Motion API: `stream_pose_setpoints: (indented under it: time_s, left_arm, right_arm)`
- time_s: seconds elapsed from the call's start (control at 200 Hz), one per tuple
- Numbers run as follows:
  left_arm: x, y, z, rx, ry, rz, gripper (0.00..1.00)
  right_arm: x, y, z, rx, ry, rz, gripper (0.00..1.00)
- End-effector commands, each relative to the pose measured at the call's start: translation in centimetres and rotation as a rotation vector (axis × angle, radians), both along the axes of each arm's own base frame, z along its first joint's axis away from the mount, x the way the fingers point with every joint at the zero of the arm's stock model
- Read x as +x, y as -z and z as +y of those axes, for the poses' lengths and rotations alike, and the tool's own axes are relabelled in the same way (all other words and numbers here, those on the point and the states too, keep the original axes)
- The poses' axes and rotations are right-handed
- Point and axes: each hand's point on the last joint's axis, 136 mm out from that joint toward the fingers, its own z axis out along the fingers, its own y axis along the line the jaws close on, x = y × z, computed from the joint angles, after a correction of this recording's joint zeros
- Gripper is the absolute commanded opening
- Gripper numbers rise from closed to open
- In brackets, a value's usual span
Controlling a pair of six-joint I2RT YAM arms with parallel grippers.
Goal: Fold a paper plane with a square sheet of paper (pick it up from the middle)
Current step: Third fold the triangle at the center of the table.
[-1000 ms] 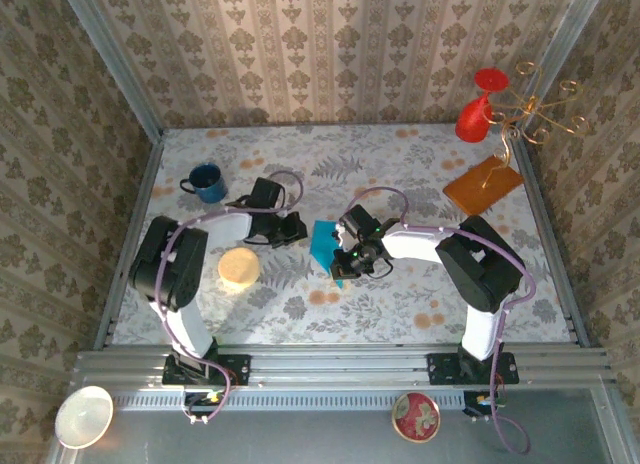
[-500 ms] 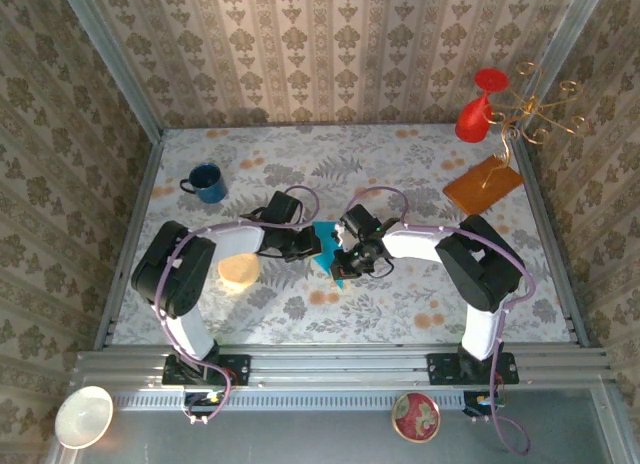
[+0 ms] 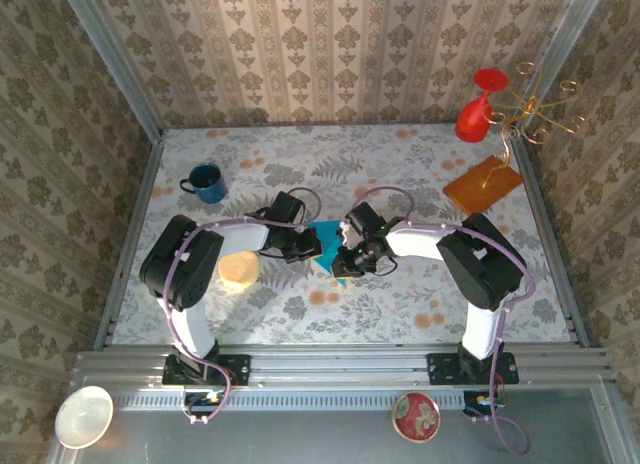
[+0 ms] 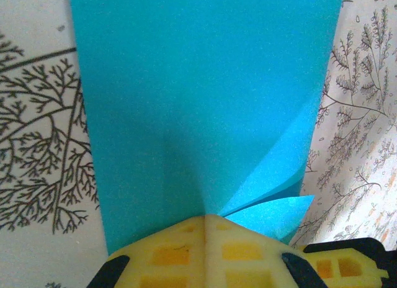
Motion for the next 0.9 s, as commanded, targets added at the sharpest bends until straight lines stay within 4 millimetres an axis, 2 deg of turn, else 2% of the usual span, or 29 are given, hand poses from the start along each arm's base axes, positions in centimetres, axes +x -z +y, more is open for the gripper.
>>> stream_pose_setpoints:
  time_s: [0.0, 0.445, 0.58, 0.745, 0.895]
  left_arm:
    - [-0.7, 2.0, 1.0, 0.067, -0.019, 0.045, 0.06]
    - [-0.7, 1.7, 0.9, 0.063, -0.013, 0.043, 0.06]
    - [-0.3, 0.3, 0.5, 0.041, 0.002, 0.014, 0.06]
    - [0.0, -3.1, -0.2, -0.020, 0.007, -0.064, 0.07]
    - [-1.1, -2.1, 0.7, -0.020, -0.010, -0.053, 0.10]
  right_arm:
    - [0.8, -2.2, 1.1, 0.089, 0.054, -0.005, 0.16]
    - [1.8, 0.3, 2.2, 0.040, 0.052, 0.039, 0.08]
    - [1.4, 1.4, 1.6, 0.003, 0.052, 0.053, 0.07]
    - [0.7, 2.7, 0.4, -0.057, 0.056, 0.066, 0.06]
    - [0.7, 3.1, 0.1, -0.072, 0.062, 0.066, 0.06]
